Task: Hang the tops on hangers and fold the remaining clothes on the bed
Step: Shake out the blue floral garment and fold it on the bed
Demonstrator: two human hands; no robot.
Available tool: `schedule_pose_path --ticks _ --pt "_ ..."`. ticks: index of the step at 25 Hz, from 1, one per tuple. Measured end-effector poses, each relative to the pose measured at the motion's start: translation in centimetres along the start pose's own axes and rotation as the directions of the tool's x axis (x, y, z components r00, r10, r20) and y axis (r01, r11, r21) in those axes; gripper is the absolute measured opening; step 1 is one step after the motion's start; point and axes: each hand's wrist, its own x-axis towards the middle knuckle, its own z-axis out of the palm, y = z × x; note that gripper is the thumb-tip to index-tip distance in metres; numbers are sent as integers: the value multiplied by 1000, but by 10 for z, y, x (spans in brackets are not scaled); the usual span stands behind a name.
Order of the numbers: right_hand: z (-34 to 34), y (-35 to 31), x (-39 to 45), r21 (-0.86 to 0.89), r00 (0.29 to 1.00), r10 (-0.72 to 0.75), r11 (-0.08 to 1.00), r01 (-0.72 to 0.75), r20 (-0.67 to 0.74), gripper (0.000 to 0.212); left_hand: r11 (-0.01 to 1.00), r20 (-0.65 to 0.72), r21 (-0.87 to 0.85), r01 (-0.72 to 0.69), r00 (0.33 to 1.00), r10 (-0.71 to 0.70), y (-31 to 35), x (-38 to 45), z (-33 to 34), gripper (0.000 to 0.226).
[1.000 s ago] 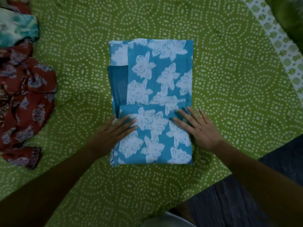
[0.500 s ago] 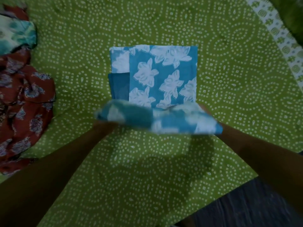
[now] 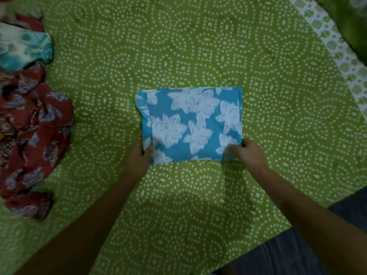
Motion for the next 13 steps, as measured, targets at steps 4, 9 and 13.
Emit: schedule_pose_path --ticks 4,9,13 --pt "33 -48 -16 -406 742 -608 777 482 -283 52 794 -242 493 -357 820 519 46 -10 21 50" --pt "90 -77 59 -640 702 -712 536 550 8 58 678 27 624 -388 878 478 75 61 79 57" --pt "72 -95 96 -698 693 -705 572 430 -151 68 660 -43 649 -378 848 529 97 106 73 58"
